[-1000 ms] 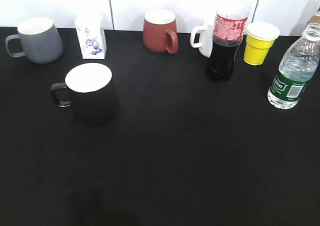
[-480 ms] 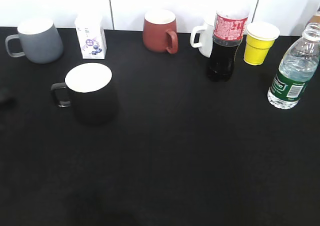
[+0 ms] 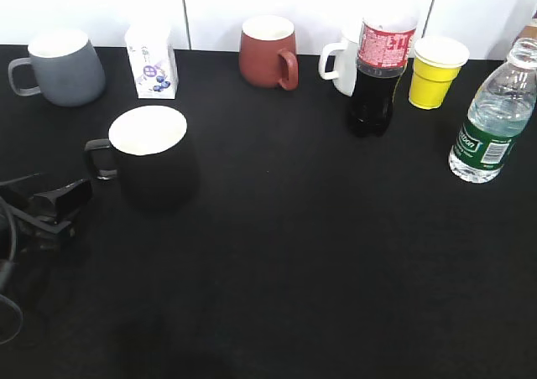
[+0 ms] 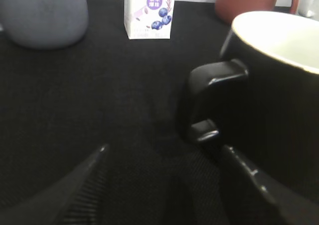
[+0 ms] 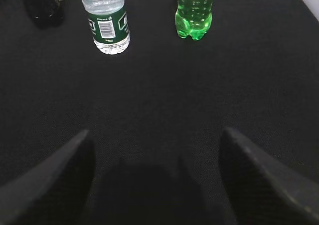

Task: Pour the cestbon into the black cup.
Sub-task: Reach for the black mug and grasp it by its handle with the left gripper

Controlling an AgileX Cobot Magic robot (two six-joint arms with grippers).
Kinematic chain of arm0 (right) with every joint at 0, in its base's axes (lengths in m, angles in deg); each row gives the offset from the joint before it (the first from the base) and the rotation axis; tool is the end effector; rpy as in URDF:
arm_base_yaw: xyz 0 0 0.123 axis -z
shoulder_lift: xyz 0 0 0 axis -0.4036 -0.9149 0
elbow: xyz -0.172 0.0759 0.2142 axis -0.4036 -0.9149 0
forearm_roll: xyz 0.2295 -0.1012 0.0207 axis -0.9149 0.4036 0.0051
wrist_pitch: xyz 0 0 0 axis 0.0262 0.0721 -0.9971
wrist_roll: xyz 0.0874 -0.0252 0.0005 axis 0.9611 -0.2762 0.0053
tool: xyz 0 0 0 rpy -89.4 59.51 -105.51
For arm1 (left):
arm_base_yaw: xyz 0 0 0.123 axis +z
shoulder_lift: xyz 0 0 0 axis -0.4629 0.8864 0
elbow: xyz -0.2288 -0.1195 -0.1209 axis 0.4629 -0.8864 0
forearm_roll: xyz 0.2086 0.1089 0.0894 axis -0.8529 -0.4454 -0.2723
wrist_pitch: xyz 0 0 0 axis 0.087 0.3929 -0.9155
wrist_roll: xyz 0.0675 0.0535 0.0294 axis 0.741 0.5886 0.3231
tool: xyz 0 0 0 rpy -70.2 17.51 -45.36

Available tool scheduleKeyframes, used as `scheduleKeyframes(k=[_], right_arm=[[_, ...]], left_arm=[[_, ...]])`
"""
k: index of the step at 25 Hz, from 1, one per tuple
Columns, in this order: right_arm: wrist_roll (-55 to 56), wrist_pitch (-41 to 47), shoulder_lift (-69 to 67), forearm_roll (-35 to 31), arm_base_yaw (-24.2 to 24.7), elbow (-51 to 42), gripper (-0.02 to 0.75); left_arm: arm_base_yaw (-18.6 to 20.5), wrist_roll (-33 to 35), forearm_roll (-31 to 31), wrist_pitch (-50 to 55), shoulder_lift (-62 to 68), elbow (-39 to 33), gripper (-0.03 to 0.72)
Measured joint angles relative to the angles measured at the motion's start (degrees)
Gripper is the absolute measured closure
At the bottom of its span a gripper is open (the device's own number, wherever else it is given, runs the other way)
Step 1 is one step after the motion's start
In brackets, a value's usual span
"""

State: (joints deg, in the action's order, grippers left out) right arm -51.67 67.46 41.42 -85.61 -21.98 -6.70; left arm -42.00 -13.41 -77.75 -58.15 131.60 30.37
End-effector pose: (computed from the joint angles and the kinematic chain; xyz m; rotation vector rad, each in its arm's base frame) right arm -0.0061 0.0002 0.2803 0.0925 2.0091 0.0182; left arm 0.2009 -0.0604 0.1222 0.1775 1.8647 -0.3509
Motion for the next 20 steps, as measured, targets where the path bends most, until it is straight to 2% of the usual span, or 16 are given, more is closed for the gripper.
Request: scheduleKeyframes(k=[8,14,20], right_arm=[[0.0,0.0,0.0,0.0,0.0,0.0,0.152],[0.0,0.0,0.0,0.0,0.0,0.0,0.153],[0.0,0.0,0.0,0.0,0.0,0.0,0.152]], left_arm=[[0.0,0.0,-2.5,-0.2,1.1,4.4,0.176],[0.0,0.0,-1.9,-0.2,6.0,7.8,0.176],[0.0,0.0,-1.2,-0.1,8.4,10.9,0.209]])
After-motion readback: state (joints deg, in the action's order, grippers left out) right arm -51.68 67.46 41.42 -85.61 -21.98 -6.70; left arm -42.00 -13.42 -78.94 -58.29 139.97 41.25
